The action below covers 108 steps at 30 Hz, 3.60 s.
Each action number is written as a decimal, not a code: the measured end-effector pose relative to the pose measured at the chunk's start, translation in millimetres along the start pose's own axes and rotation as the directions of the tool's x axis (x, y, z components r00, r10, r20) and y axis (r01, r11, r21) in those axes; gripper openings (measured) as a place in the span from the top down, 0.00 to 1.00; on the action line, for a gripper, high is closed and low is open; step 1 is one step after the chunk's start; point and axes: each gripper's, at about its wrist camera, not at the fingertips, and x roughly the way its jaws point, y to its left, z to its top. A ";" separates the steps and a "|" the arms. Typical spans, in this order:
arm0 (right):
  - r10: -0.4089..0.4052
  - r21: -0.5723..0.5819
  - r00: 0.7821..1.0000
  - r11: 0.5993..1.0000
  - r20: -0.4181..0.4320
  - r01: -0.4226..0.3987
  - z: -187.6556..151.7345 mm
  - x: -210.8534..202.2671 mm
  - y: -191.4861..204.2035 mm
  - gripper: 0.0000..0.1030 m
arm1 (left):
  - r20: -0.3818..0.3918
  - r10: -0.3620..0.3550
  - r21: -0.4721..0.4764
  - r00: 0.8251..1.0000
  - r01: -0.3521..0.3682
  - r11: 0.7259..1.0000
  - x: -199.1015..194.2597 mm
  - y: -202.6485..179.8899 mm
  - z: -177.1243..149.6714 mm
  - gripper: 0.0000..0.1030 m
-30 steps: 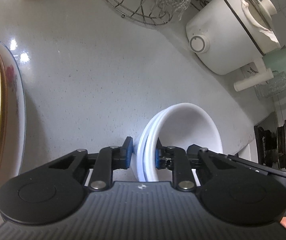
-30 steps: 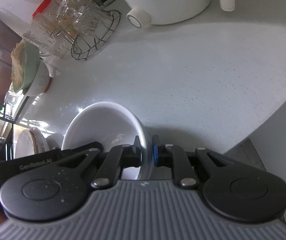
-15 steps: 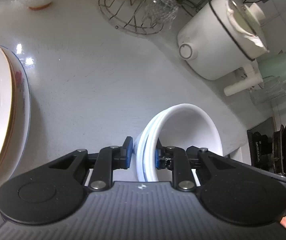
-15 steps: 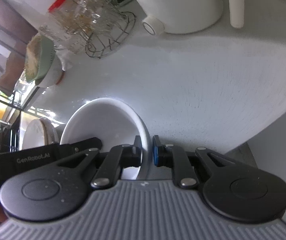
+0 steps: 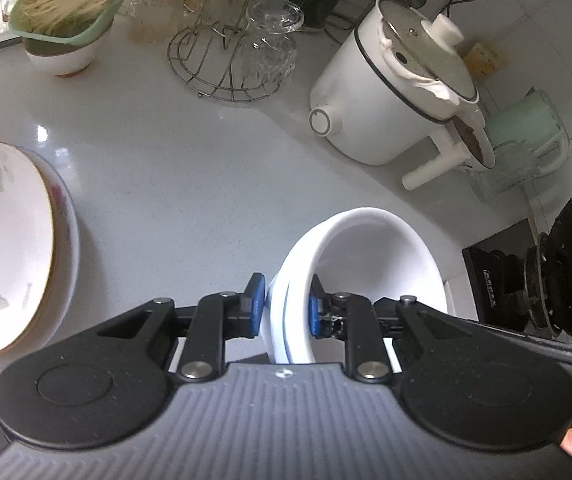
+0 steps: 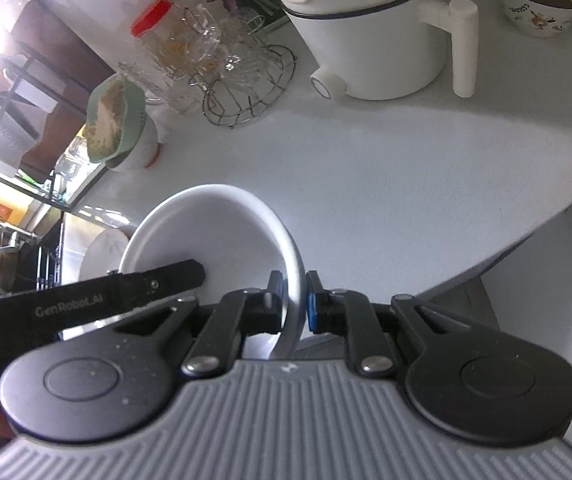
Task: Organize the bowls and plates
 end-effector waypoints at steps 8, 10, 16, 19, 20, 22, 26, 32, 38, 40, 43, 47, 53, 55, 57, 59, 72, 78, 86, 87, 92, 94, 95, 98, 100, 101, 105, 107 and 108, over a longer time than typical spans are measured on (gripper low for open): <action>-0.001 0.011 1.000 1.000 0.025 0.001 -5.5 -6.7 31.4 0.86 | 0.001 -0.010 0.006 1.000 0.010 1.000 -30.7 20.9 3.8 0.76; -0.005 0.006 0.999 1.000 0.032 0.004 -7.0 -4.4 43.3 0.86 | 0.004 -0.007 0.023 1.000 0.007 1.000 -37.6 28.7 6.2 0.76; -0.007 -0.014 0.999 1.000 0.046 0.008 -9.3 5.6 84.9 0.86 | 0.017 -0.014 0.017 1.000 0.013 1.000 -58.3 63.7 16.0 0.76; -0.006 -0.029 0.999 1.000 0.051 0.008 -10.2 12.6 103.7 0.86 | 0.027 -0.014 0.016 1.000 0.014 1.000 -69.3 83.3 18.2 0.76; -0.007 -0.033 0.999 0.999 0.051 0.008 -10.9 15.7 109.3 0.86 | 0.023 -0.013 0.021 1.000 0.012 1.000 -72.7 89.8 18.8 0.76; -0.001 -0.035 0.999 0.999 0.047 0.002 -10.7 22.2 121.0 0.86 | 0.035 -0.008 0.030 0.999 0.007 1.000 -79.5 100.7 19.5 0.76; -0.008 -0.062 0.999 0.998 0.054 0.011 -10.8 35.3 146.1 0.86 | 0.045 -0.024 -0.003 0.999 0.024 1.000 -88.4 132.1 23.1 0.76; 0.005 -0.076 1.000 0.997 0.027 -0.002 -23.3 69.3 181.5 0.86 | 0.065 0.008 -0.034 0.998 -0.005 0.999 -93.0 182.1 28.6 0.76; -0.009 -0.092 1.000 0.996 0.006 0.009 -34.7 99.1 215.2 0.86 | 0.032 -0.008 -0.087 0.999 0.010 0.996 -93.8 236.6 23.5 0.76; -0.026 -0.099 1.000 0.995 -0.003 0.025 -38.9 107.8 223.1 0.86 | 0.021 -0.010 -0.081 1.000 0.011 0.997 -91.8 247.8 21.5 0.76; -0.051 -0.103 0.999 0.993 -0.012 0.049 -43.2 121.1 232.8 0.86 | 0.019 -0.014 -0.079 1.000 0.015 0.997 -85.7 262.5 19.8 0.76; -0.083 -0.108 0.996 0.991 -0.010 0.082 -47.1 139.4 239.7 0.86 | 0.021 -0.025 -0.100 0.999 0.027 0.995 -71.4 283.2 18.7 0.76; -0.120 -0.068 0.993 0.991 -0.014 0.119 -49.1 154.4 239.6 0.86 | 0.009 -0.026 -0.102 1.000 0.027 0.994 -52.4 295.7 22.5 0.76; -0.134 -0.076 0.991 0.988 -0.012 0.133 -48.4 158.8 239.7 0.86 | -0.001 -0.034 -0.092 0.999 0.034 0.995 -47.3 297.1 23.5 0.76; -0.146 -0.084 0.989 0.986 -0.015 0.144 -47.1 163.0 239.4 0.86 | -0.008 -0.035 -0.080 0.999 0.034 0.996 -41.5 296.6 23.8 0.76; -0.157 -0.094 0.987 0.983 -0.016 0.155 -45.4 166.3 240.1 0.86 | -0.010 -0.033 -0.071 0.999 0.033 0.997 -37.3 296.4 23.2 0.76; -0.124 -0.114 0.992 0.986 -0.015 0.121 -46.5 171.7 239.3 0.84 | 0.005 -0.004 -0.085 1.000 0.005 0.996 -31.7 298.3 27.0 0.75; -0.088 -0.117 0.996 0.989 0.008 0.088 -45.2 161.0 236.7 0.69 | 0.020 0.006 -0.083 1.000 -0.004 0.997 -41.7 293.5 26.5 0.48; -0.018 -0.163 0.995 0.986 0.093 0.033 -41.6 120.6 234.4 0.54 | 0.138 0.047 -0.118 0.989 -0.030 0.993 -89.6 279.5 19.0 0.43; -0.007 -0.168 0.995 0.986 0.101 0.024 -41.3 114.3 233.7 0.54 | 0.153 0.060 -0.121 0.986 -0.041 0.992 -97.4 276.1 17.8 0.43; 0.068 -0.223 0.987 0.974 0.146 -0.034 -40.5 77.0 232.8 0.54 | 0.241 0.108 -0.085 0.965 -0.090 0.992 -143.0 249.5 6.3 0.43; 0.093 -0.252 0.981 0.966 0.168 -0.048 -42.3 59.4 231.7 0.54 | 0.279 0.128 -0.059 0.952 -0.116 0.991 -162.2 235.4 0.2 0.43; 0.103 -0.263 0.979 0.963 0.178 -0.054 -42.4 51.5 231.6 0.54 | 0.302 0.135 -0.045 0.944 -0.128 0.991 -172.8 226.3 -3.9 0.43; 0.136 -0.296 0.965 0.953 0.222 -0.066 -47.5 21.9 226.9 0.54 | 0.368 0.117 -0.035 0.923 -0.112 0.993 -203.2 205.2 -17.8 0.43; 0.161 -0.312 0.955 0.947 0.248 -0.078 -52.8 2.2 223.1 0.53 | 0.406 0.107 -0.031 0.907 -0.103 0.994 -220.9 190.9 -28.0 0.43; 0.172 -0.319 0.951 0.944 0.257 -0.084 -55.1 -6.2 221.3 0.53 | 0.422 0.109 -0.024 0.900 -0.109 0.994 -228.9 182.4 -33.5 0.43; 0.209 -0.364 0.927 0.927 0.312 -0.086 -70.2 -43.8 215.0 0.53 | 0.461 0.097 -0.008 0.882 -0.105 0.994 -255.5 155.1 -61.5 0.43; 0.230 -0.381 0.912 0.920 0.340 -0.090 -79.4 -61.9 210.9 0.53 | 0.479 0.112 0.008 0.871 -0.132 0.991 -265.7 140.9 -77.0 0.43; 0.241 -0.389 0.903 0.917 0.356 -0.091 -84.5 -70.5 208.7 0.53 | 0.489 0.121 0.012 0.864 -0.146 0.989 -270.4 134.6 -84.9 0.43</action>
